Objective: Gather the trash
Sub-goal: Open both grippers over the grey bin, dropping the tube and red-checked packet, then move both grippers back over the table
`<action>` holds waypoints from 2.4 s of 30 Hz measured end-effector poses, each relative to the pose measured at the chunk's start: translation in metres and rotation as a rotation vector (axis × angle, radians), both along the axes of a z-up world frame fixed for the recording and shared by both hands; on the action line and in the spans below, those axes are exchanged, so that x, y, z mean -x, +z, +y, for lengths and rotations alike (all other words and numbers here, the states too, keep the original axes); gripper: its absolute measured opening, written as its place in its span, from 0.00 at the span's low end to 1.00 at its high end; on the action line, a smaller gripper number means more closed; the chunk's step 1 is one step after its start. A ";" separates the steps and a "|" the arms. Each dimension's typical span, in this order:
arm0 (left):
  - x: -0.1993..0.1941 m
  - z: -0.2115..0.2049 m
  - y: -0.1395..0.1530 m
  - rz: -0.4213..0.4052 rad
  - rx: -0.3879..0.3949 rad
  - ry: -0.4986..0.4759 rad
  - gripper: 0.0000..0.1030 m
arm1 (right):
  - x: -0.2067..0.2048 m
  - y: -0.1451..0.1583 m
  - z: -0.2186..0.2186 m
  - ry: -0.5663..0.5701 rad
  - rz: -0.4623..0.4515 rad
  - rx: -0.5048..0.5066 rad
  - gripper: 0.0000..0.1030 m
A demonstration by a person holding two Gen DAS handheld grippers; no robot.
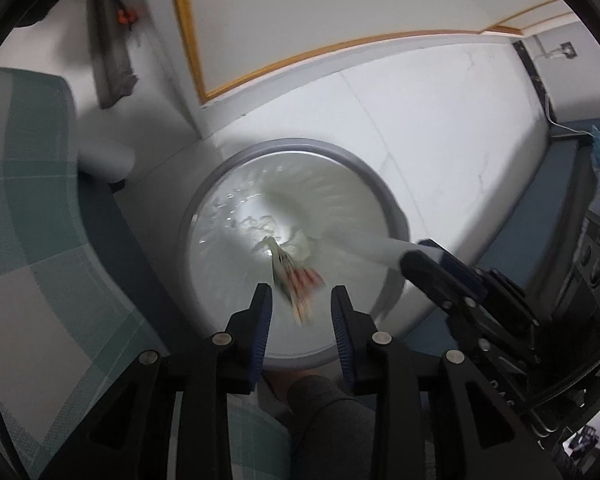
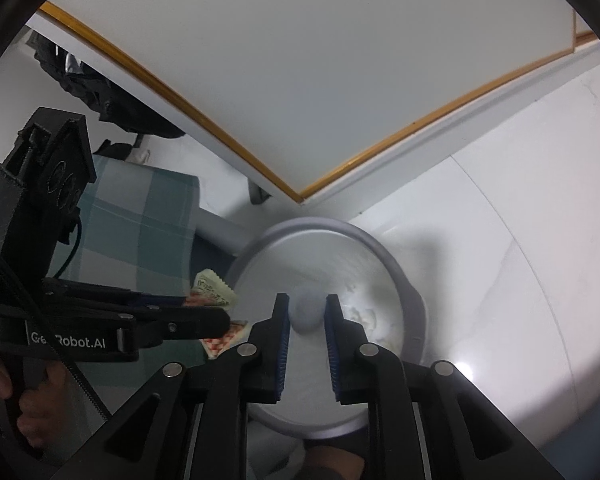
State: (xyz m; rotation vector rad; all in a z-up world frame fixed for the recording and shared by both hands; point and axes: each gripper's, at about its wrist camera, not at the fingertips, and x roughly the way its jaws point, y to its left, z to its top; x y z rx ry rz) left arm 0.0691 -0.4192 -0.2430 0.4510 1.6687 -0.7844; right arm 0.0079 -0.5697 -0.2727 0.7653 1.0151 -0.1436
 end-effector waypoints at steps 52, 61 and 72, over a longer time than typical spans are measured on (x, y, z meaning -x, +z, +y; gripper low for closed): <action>-0.011 0.302 0.289 -0.883 0.442 0.527 0.95 | 0.013 0.335 0.159 0.202 -0.577 0.485 0.90; -0.020 0.367 0.286 -0.935 0.413 0.657 0.98 | -0.020 0.347 0.239 0.332 -0.636 0.473 0.94; -0.044 0.425 0.258 -0.892 0.411 0.742 0.99 | -0.068 0.332 0.316 0.453 -0.638 0.439 0.96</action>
